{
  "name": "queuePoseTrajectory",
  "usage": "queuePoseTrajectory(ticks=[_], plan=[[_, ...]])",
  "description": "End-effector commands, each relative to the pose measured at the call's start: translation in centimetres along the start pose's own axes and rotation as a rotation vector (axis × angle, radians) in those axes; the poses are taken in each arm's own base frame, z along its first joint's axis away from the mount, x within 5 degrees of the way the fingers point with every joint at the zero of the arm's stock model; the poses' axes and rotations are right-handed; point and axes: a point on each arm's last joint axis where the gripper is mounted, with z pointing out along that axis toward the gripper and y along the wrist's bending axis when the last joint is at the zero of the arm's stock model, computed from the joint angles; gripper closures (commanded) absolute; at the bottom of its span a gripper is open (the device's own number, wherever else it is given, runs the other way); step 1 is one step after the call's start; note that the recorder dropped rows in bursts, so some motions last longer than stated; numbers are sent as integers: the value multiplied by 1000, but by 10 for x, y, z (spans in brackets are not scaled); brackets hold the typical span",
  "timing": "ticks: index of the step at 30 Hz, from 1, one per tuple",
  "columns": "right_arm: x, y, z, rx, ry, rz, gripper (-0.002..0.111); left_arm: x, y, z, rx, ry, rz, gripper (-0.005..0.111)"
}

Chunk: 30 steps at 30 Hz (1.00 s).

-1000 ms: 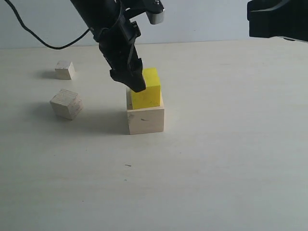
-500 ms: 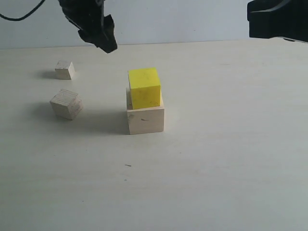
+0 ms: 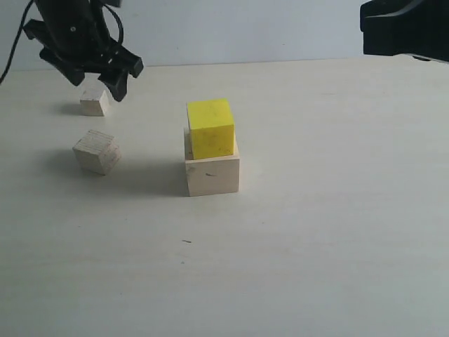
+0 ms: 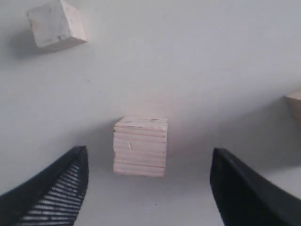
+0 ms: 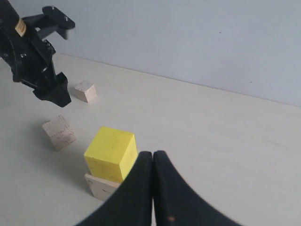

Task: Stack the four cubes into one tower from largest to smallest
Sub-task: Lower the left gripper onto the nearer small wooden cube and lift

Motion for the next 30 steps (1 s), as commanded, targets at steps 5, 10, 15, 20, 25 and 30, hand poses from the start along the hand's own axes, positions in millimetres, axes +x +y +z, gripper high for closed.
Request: queuePoseTrajectory(ticks=[5, 10, 15, 20, 25, 30], plan=[[0, 0, 0, -1, -7, -3, 108, 5, 0, 41, -49, 145, -52, 36], [0, 0, 0, -2, -9, -10, 108, 5, -2, 54, -49, 174, -50, 36], [0, 0, 0, -2, -9, -10, 108, 6, 0, 65, -61, 199, -45, 36], [0, 0, 0, -2, -9, -10, 108, 7, 2, 74, -100, 217, -22, 36], [0, 0, 0, -2, -9, -12, 108, 8, 3, 81, -113, 232, -18, 36], [0, 0, 0, -2, -9, -12, 108, 8, 3, 83, -113, 236, -17, 36]])
